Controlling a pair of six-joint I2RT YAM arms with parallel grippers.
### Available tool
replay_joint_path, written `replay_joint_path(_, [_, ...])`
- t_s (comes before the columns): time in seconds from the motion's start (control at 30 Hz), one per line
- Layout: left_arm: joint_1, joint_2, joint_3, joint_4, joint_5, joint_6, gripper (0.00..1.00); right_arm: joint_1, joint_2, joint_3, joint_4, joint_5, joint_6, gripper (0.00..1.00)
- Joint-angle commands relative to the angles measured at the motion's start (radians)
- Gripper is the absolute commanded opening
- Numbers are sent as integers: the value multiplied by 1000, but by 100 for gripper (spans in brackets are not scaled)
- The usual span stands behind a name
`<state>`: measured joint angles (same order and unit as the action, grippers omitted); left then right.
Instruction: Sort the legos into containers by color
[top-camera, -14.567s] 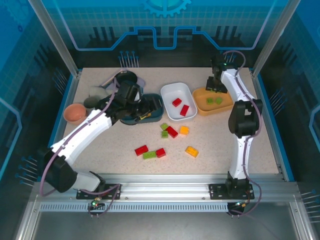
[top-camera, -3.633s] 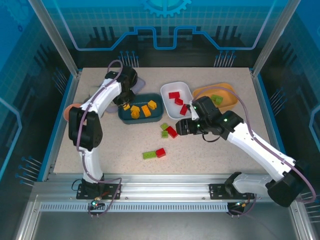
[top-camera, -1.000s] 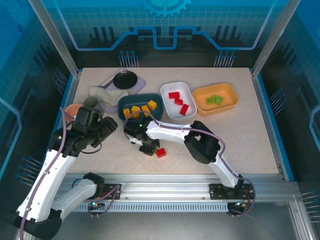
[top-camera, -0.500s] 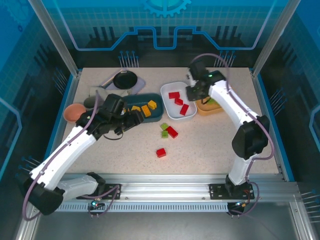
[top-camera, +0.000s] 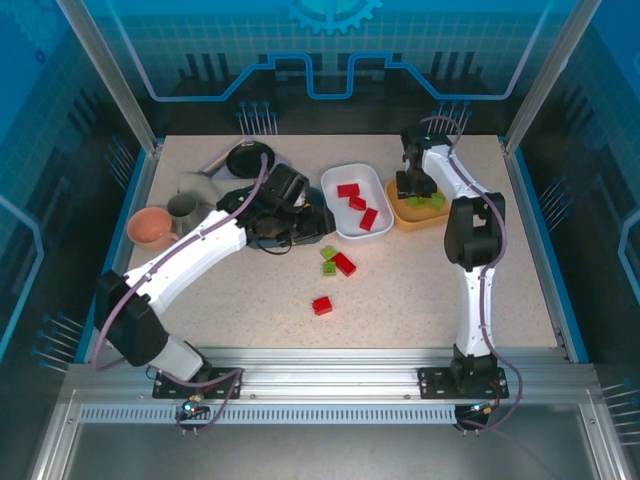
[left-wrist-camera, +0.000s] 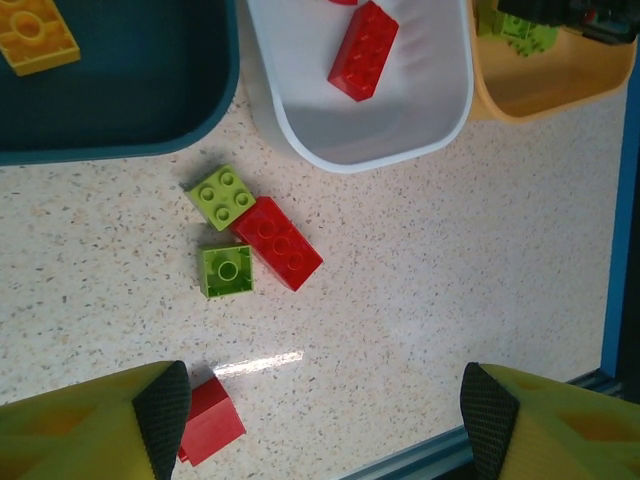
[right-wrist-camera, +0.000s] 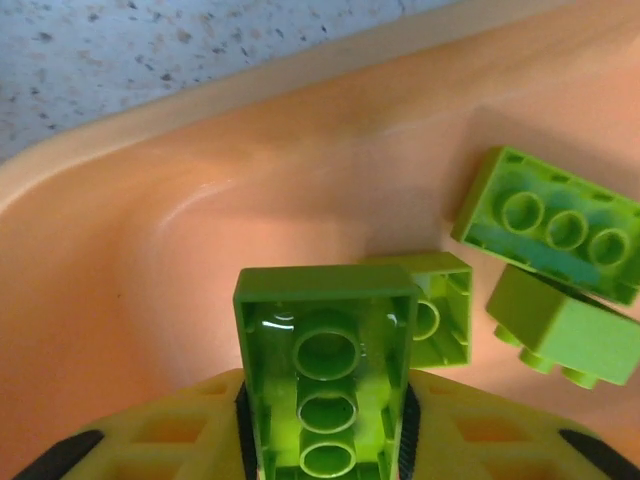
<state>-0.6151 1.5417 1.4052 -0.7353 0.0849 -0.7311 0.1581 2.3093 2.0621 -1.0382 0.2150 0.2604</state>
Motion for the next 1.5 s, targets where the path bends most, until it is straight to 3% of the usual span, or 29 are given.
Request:
replay_joint_path(0.0, [-25,48,57,-24,30,55,75,0,2,60,-64,-29,6,49])
replay_joint_path(0.17, [-67,127,88,-60,23,82,75,2,-74,31,-51,-42,20,65])
replay_joint_path(0.33, [-99,236,145,-121,8,40,74,23,-249,-67,-1,-40,51,66])
replay_joint_path(0.57, [-128,415,232,-135,97,-187,71,127,-640,-497,183,-46,126,66])
replay_joint_path(0.77, [-168,510,286,-145,45,-353,72,197,-1049,-899,382,-191,175,73])
replay_joint_path(0.87, [-178,545,306,-162,1,-425,72,212,-1185,-989,361,-229,208,76])
replay_joint_path(1.17, [-183,632,335,-151,-99,-556,71,215,-1329,-1058,249,-265,198,76])
replay_joint_path(1.47, [-183,685,354,-142,-147,-591,56,215,-1323,-1052,243,-292,180,76])
